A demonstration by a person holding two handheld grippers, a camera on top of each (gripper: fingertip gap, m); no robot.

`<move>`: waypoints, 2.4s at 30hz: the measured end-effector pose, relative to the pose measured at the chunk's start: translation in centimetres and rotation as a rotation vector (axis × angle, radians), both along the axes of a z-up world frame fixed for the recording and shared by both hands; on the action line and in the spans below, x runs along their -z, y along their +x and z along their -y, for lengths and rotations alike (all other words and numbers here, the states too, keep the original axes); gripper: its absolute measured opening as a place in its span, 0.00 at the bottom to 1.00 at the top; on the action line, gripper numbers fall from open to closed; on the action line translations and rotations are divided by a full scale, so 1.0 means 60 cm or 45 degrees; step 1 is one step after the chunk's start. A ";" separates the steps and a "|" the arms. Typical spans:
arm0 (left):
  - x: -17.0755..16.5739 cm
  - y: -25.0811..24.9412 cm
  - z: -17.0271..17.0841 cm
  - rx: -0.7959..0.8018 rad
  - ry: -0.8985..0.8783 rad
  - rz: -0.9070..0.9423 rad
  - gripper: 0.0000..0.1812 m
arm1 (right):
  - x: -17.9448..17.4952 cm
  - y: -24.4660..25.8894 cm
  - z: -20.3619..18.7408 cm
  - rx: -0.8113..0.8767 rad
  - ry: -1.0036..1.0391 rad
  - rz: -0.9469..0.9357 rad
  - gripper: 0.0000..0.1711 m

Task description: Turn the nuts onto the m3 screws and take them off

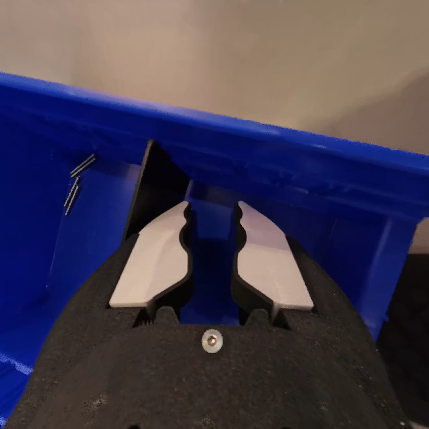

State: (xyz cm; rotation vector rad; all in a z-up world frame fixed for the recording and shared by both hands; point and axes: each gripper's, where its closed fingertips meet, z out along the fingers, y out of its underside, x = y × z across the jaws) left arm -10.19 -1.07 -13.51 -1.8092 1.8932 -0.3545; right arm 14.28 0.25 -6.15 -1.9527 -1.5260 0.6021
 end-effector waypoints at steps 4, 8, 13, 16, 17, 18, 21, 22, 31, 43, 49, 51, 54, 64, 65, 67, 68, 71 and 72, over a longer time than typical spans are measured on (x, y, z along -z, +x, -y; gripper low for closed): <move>0.017 -0.005 -0.010 -0.102 0.030 -0.032 0.20 | 0.000 -0.004 0.002 -0.009 0.002 0.002 0.34; 0.027 0.001 -0.010 -0.193 -0.004 -0.014 0.20 | 0.000 -0.004 0.003 -0.011 0.000 0.004 0.34; 0.027 0.000 -0.015 -0.233 0.012 -0.024 0.18 | 0.000 -0.005 0.006 -0.020 -0.009 -0.002 0.34; 0.027 0.000 -0.014 -0.234 0.012 -0.025 0.18 | 0.001 -0.005 0.007 -0.023 -0.009 0.007 0.34; 0.027 0.000 -0.015 -0.232 0.011 -0.025 0.18 | 0.001 -0.006 0.007 -0.026 -0.010 0.005 0.34; 0.027 0.000 -0.014 -0.231 0.008 -0.026 0.18 | 0.001 -0.006 0.008 -0.028 -0.012 0.005 0.34; 0.028 -0.001 -0.014 -0.240 -0.016 -0.033 0.17 | 0.002 -0.005 0.010 -0.032 -0.017 0.014 0.34; 0.028 -0.001 -0.013 -0.246 -0.038 -0.038 0.17 | 0.003 -0.005 0.011 -0.035 -0.020 0.015 0.34; 0.024 -0.001 0.000 -0.252 -0.161 -0.007 0.27 | 0.006 -0.006 0.011 -0.039 -0.033 0.014 0.34; 0.006 0.008 0.012 -0.169 -0.230 0.117 0.35 | 0.012 -0.008 0.014 -0.046 -0.057 0.024 0.34; 0.005 0.008 0.014 -0.155 -0.332 0.166 0.34 | 0.011 -0.009 0.016 -0.052 -0.060 0.020 0.34; 0.010 0.005 0.012 -0.162 -0.324 0.146 0.34 | 0.011 -0.011 0.016 -0.056 -0.062 0.017 0.35; 0.015 0.006 0.015 -0.159 -0.316 0.139 0.40 | 0.014 -0.011 0.018 -0.059 -0.071 0.024 0.35; 0.019 0.011 0.025 -0.181 -0.323 0.210 0.56 | 0.017 -0.012 0.019 -0.066 -0.079 0.028 0.35; 0.018 0.013 0.027 -0.167 -0.316 0.221 0.57 | 0.018 -0.012 0.019 -0.066 -0.080 0.030 0.35; 0.014 0.017 0.030 -0.126 -0.285 0.238 0.59 | 0.019 -0.012 0.020 -0.069 -0.084 0.036 0.35; 0.013 0.018 0.032 -0.105 -0.275 0.237 0.60 | 0.020 -0.012 0.021 -0.071 -0.087 0.038 0.35; 0.014 0.021 0.034 -0.089 -0.272 0.238 0.62 | 0.020 -0.012 0.021 -0.072 -0.089 0.039 0.35; 0.017 0.021 0.036 -0.086 -0.279 0.225 0.63 | 0.020 -0.013 0.021 -0.073 -0.088 0.038 0.35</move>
